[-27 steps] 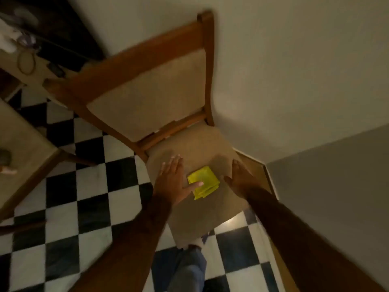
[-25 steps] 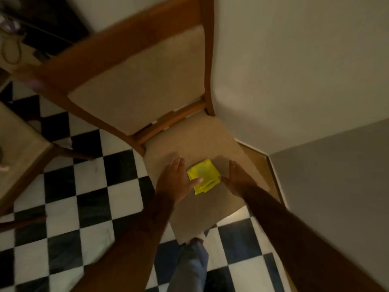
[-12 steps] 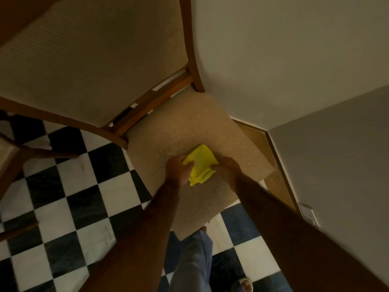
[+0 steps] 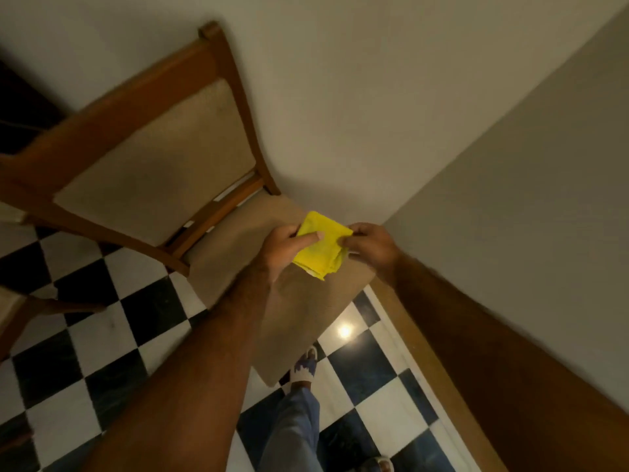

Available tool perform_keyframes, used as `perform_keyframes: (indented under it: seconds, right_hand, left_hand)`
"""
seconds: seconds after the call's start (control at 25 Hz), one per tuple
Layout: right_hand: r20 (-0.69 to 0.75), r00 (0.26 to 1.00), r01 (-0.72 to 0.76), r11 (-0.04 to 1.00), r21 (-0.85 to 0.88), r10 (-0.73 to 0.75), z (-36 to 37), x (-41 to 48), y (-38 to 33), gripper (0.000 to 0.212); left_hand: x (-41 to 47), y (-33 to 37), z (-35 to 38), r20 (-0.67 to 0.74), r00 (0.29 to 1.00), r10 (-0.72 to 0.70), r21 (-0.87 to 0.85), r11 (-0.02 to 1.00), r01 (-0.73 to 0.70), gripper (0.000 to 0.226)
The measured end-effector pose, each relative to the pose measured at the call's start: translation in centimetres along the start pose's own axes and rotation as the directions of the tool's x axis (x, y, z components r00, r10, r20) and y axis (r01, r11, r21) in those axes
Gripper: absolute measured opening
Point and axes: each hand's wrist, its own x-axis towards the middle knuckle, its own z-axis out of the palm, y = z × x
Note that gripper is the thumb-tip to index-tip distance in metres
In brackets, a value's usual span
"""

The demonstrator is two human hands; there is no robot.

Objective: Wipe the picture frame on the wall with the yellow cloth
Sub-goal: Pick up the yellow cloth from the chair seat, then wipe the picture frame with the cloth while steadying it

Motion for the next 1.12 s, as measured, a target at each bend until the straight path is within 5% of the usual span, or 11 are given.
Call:
perform_keyframes:
  seconds: [0.12, 0.24, 0.48, 0.84, 1.12]
  right_hand:
    - [-0.03, 0.993, 0.117, 0.989, 0.096, -0.114, -3.8, -5.2, -3.7, 0.023]
    - [-0.021, 0.983, 0.185, 0.974, 0.13, -0.184, -7.7, -11.6, -6.9, 0.042]
    - [-0.163, 0.937, 0.323, 0.944, 0.064, -0.31, -15.2, -23.3, -12.8, 0.045]
    - [-0.408, 0.69, 0.62, 0.779, -0.092, -0.597, -27.0, -43.5, -22.6, 0.036]
    - [-0.501, 0.464, 0.718, 0.641, -0.27, -0.73, -32.5, -57.3, -27.4, 0.036]
  left_hand:
    - [-2.5, 5.6, 3.1, 0.053, 0.994, 0.095, -0.081, 0.993, -0.091, 0.018]
    - [-6.7, 11.8, 6.6, 0.132, 0.97, 0.205, -0.153, 0.971, -0.184, 0.034]
    - [-13.6, 23.2, 13.2, 0.216, 0.898, 0.384, -0.14, 0.922, -0.36, 0.034]
    - [-26.3, 42.5, 25.0, 0.305, 0.666, 0.68, -0.186, 0.729, -0.659, 0.032]
    - [-36.2, 53.4, 32.2, 0.355, 0.463, 0.812, -0.264, 0.562, -0.784, 0.039]
